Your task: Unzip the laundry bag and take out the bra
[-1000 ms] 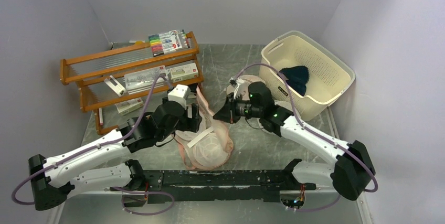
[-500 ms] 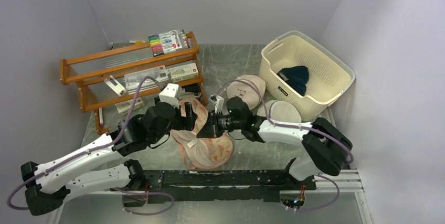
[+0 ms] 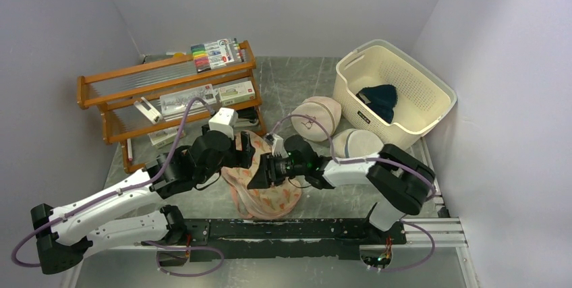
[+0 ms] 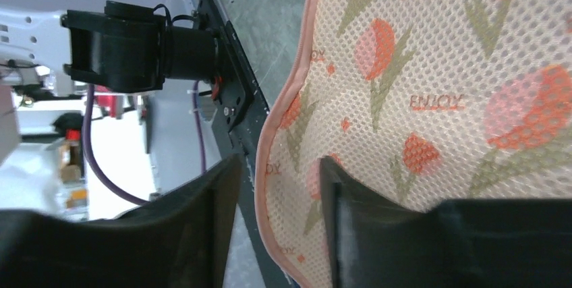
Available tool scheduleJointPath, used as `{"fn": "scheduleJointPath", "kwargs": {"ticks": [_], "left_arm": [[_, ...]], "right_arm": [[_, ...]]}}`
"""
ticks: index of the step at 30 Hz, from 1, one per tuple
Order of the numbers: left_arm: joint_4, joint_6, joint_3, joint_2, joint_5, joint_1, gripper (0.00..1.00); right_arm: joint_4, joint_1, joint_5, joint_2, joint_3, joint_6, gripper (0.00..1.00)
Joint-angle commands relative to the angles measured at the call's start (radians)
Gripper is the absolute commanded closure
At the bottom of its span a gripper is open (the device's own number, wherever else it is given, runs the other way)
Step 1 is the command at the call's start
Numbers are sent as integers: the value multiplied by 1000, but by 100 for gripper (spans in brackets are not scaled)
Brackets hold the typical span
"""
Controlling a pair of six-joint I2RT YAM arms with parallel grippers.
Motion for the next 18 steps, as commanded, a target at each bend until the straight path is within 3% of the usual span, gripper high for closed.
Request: {"fn": "scheduleJointPath", "kwargs": {"ticks": [1,5,10,15,18], "left_arm": [[-9,-11,27,-7,7,9,8],[6,-13,10,4,20,9,7],[19,-15,15,42,37,9,7],[27,-16,6,44,42,8,7],[21,-16,5,40,35,9,7]], "right_arm": [[-94,-10,92,-144,-7,-93,43],[-188,-47,136,-232,-21,-154,23],[-200,-64,142,-258,-42,-147,22],[-21,-24,21,-128,-55,-67,51],[16,29,22,-38,-17,-54,57]]}}
